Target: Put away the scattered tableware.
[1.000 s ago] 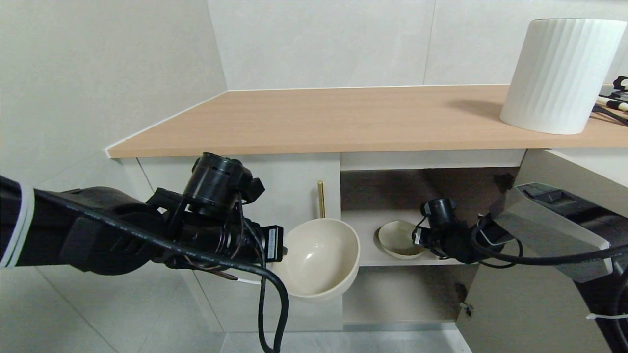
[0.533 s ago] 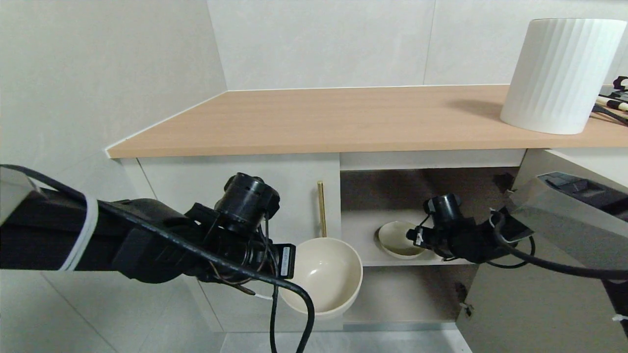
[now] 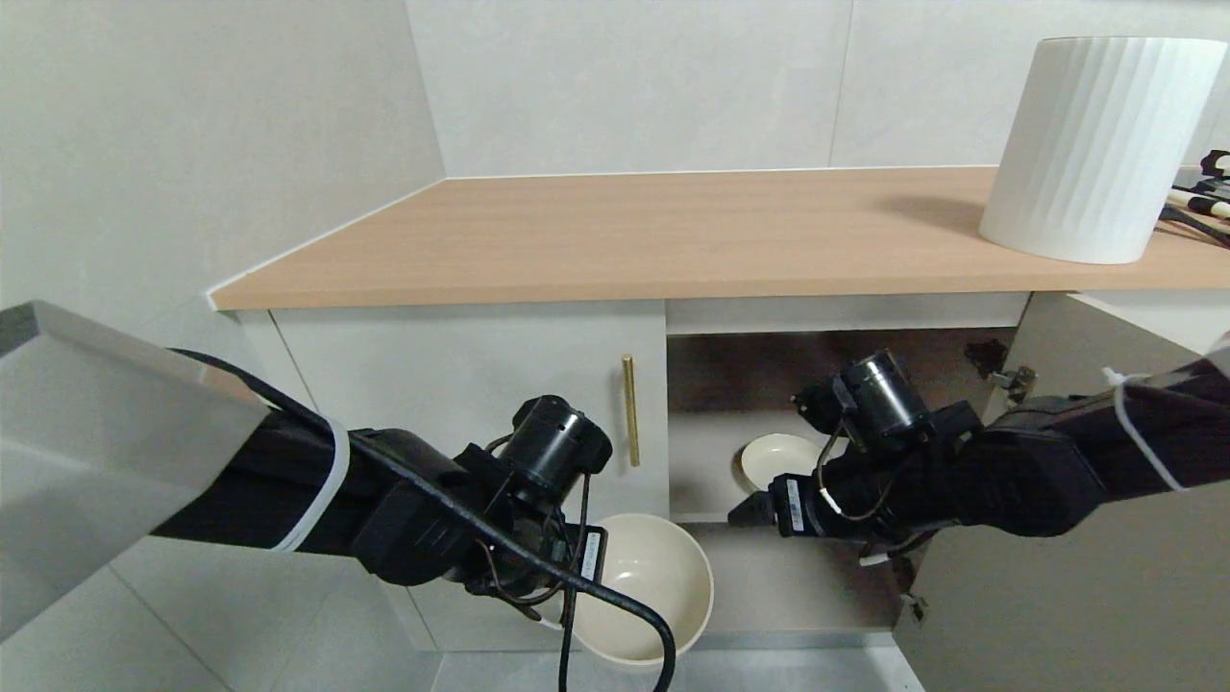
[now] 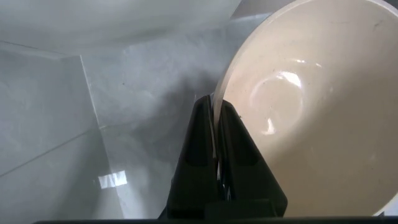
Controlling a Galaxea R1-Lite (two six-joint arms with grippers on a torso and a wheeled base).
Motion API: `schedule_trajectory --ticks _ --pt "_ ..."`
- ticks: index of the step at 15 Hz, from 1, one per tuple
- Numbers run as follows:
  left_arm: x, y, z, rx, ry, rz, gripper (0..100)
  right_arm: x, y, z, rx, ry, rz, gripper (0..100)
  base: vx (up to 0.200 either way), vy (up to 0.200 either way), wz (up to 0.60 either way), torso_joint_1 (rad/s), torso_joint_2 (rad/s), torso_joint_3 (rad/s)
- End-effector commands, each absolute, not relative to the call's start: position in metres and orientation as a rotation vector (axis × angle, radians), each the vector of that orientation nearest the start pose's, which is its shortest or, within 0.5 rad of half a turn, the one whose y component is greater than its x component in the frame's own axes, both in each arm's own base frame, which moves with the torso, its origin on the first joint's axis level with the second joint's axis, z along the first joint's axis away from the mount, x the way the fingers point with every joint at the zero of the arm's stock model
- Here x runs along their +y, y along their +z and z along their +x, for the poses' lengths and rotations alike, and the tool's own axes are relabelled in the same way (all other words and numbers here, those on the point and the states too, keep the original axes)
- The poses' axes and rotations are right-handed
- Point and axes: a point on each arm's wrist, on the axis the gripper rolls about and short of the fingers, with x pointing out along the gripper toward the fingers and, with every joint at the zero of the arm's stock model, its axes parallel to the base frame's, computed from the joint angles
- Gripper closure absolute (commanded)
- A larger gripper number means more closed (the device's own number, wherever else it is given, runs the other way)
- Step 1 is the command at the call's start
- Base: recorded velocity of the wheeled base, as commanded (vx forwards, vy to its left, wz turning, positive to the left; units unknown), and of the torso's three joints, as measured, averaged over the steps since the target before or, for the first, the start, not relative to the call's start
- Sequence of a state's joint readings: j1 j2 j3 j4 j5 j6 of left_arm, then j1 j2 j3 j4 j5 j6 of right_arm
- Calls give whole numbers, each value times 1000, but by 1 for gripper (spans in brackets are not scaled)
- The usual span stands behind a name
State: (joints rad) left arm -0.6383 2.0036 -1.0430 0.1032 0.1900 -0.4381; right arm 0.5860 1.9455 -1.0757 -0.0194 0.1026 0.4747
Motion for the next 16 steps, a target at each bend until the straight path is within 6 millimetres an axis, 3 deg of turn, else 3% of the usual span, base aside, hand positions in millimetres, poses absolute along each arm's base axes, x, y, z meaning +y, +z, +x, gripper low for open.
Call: schedule_trajectory --ticks 1,5,11,16 --pt "-199 81 273 1041 -180 38 100 205 151 254 935 550 192 0 0 0 0 0 0 0" --pt "-202 86 269 1029 -195 37 100 219 135 238 943 529 42 0 0 0 0 0 0 0" --pt "-205 101 259 997 -231 32 100 241 102 252 904 427 -9 0 0 0 0 0 0 0" --pt "-207 99 257 1009 -234 42 100 246 96 258 874 381 19 0 0 0 0 0 0 0"
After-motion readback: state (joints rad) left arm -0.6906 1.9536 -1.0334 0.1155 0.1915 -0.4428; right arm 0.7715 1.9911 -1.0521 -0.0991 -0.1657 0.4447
